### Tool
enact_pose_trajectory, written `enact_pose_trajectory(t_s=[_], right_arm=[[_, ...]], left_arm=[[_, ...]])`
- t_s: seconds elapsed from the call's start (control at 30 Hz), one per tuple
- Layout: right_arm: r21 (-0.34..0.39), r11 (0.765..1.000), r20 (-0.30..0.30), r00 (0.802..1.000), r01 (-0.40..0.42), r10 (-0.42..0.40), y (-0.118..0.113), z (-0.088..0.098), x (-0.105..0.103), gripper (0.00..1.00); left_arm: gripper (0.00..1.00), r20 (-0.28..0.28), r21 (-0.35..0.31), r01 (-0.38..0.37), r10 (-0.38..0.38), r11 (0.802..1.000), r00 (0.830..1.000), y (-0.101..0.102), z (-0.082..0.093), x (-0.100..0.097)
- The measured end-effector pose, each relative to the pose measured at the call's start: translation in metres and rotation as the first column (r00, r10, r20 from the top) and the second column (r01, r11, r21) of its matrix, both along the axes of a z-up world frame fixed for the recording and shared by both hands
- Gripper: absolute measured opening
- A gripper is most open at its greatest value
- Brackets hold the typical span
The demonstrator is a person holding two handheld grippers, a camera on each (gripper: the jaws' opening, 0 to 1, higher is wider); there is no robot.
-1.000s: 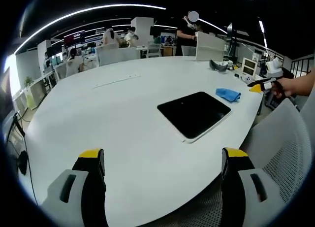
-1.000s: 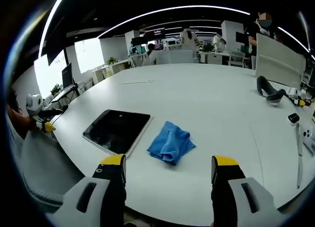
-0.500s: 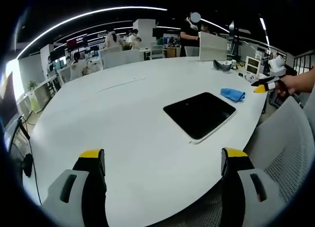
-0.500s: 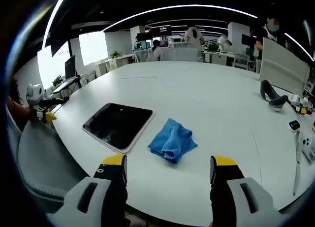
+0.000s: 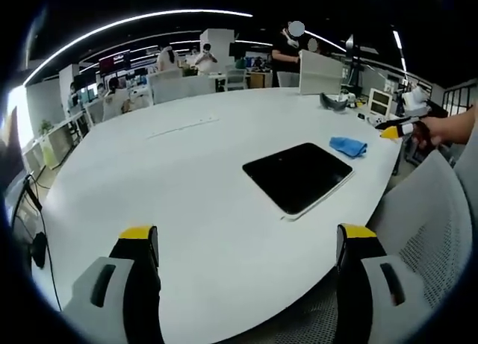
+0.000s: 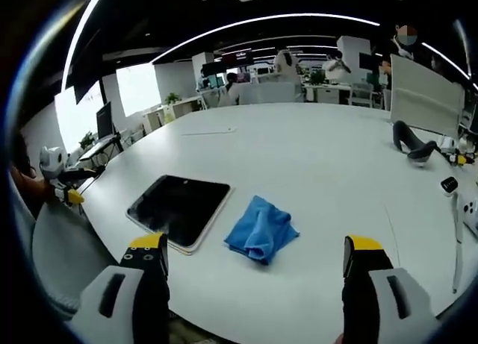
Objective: Wipe the mirror surface with the cleaning cloth until all visible marks leave the cleaned area.
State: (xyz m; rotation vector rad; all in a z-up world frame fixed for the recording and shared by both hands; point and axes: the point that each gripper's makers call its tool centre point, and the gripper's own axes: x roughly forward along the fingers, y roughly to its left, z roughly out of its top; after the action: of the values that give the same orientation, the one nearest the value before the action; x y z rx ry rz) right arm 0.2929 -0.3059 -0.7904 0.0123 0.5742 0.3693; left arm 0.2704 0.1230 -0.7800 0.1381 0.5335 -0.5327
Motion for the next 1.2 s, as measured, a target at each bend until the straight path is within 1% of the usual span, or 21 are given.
enact_pose_trajectory(t_s=[0.1, 0.23, 0.27, 0.3, 0.33, 0.4, 0.43, 0.5, 0.53, 0.57, 0.63, 0.73, 0.77, 0.8, 0.9, 0.97, 1.03, 1.17, 1.2], right_arm=[[-0.007, 1.000, 0.005, 1.000, 0.005, -0.005, -0.005, 0.003, 0.001, 0.98], [-0.010, 1.000, 0.011, 1.000, 0.008, -0.008, -0.009, 0.004, 0.002, 0.98], [-0.005, 1.000, 0.005, 1.000, 0.004, -0.004, -0.008, 0.004, 0.001, 0.98], [-0.003, 1.000, -0.007, 1.000, 0.002, -0.002, -0.008, 0.002, 0.001, 0.98], [-0.005, 1.000, -0.010, 1.000, 0.000, 0.000, -0.007, 0.001, 0.000, 0.98], [-0.008, 1.000, -0.006, 1.000, -0.011, 0.011, -0.004, 0.003, 0.000, 0.98], [-0.010, 1.000, -0.006, 1.000, -0.019, 0.019, -0.002, 0.003, 0.000, 0.98], [-0.019, 0.999, -0.009, 1.000, -0.027, 0.027, 0.000, 0.003, 0.000, 0.97], [-0.021, 0.999, -0.008, 1.000, -0.030, 0.030, 0.001, 0.004, 0.000, 0.96], [-0.021, 0.999, -0.008, 1.000, -0.029, 0.029, 0.001, 0.004, 0.000, 0.95], [-0.010, 1.000, -0.008, 1.000, -0.020, 0.020, 0.001, 0.006, 0.001, 0.95], [0.001, 1.000, -0.013, 1.000, -0.014, 0.014, 0.003, 0.007, 0.001, 0.91], [0.006, 1.000, -0.016, 1.000, -0.013, 0.013, 0.004, 0.007, 0.001, 0.90], [0.004, 1.000, -0.015, 1.000, -0.013, 0.013, 0.005, 0.007, 0.002, 0.90], [-0.003, 1.000, -0.014, 1.000, -0.021, 0.021, 0.008, 0.007, 0.003, 0.88], [-0.007, 1.000, -0.010, 1.000, -0.028, 0.028, 0.010, 0.008, 0.004, 0.85], [-0.031, 0.999, -0.013, 0.999, -0.045, 0.045, 0.013, 0.006, 0.004, 0.82], [-0.038, 0.998, -0.014, 0.998, -0.054, 0.054, 0.015, 0.004, 0.007, 0.81], [-0.049, 0.997, -0.015, 0.998, -0.055, 0.055, 0.014, 0.003, 0.008, 0.80]], left_arm=[[0.99, 0.009, 0.003, -0.008, 0.008, 1.000, 1.000, -0.003, 0.009, -0.004], [0.99, 0.022, -0.004, -0.003, 0.003, 1.000, 1.000, -0.011, 0.014, -0.008], [0.99, 0.022, -0.019, 0.002, -0.002, 1.000, 1.000, -0.015, 0.014, -0.011], [0.99, 0.010, -0.034, 0.001, 0.000, 0.999, 1.000, -0.017, 0.012, -0.013], [0.99, -0.006, -0.029, 0.003, -0.003, 1.000, 1.000, -0.017, 0.005, -0.016], [0.99, -0.027, -0.028, 0.005, -0.006, 1.000, 1.000, -0.018, -0.003, -0.019], [0.99, -0.025, -0.029, 0.003, -0.004, 1.000, 1.000, -0.017, -0.005, -0.018], [0.96, -0.019, -0.023, -0.014, 0.014, 1.000, 1.000, -0.014, -0.005, -0.016], [0.95, -0.012, -0.034, -0.027, 0.027, 0.999, 1.000, -0.011, -0.002, -0.014], [0.96, 0.002, -0.066, -0.054, 0.054, 0.996, 0.999, -0.009, 0.001, -0.010], [0.97, -0.002, -0.085, -0.083, 0.084, 0.993, 0.996, -0.002, 0.002, -0.008], [0.99, -0.011, -0.076, -0.057, 0.056, 0.995, 0.998, -0.008, -0.001, -0.011], [0.99, -0.006, -0.066, -0.038, 0.038, 0.997, 0.999, -0.011, -0.002, -0.012], [0.99, -0.001, -0.066, -0.035, 0.035, 0.997, 0.999, -0.011, -0.001, -0.012], [0.99, 0.004, -0.068, -0.041, 0.041, 0.997, 0.999, -0.009, -0.001, -0.010], [0.99, -0.011, -0.070, -0.038, 0.037, 0.997, 0.999, -0.010, -0.002, -0.012], [0.99, -0.029, -0.084, -0.032, 0.029, 0.996, 0.999, -0.012, -0.002, -0.014], [0.99, -0.022, -0.067, -0.033, 0.031, 0.997, 0.999, -0.011, -0.002, -0.013], [0.98, -0.022, -0.066, -0.032, 0.031, 0.997, 0.999, -0.011, -0.002, -0.013]])
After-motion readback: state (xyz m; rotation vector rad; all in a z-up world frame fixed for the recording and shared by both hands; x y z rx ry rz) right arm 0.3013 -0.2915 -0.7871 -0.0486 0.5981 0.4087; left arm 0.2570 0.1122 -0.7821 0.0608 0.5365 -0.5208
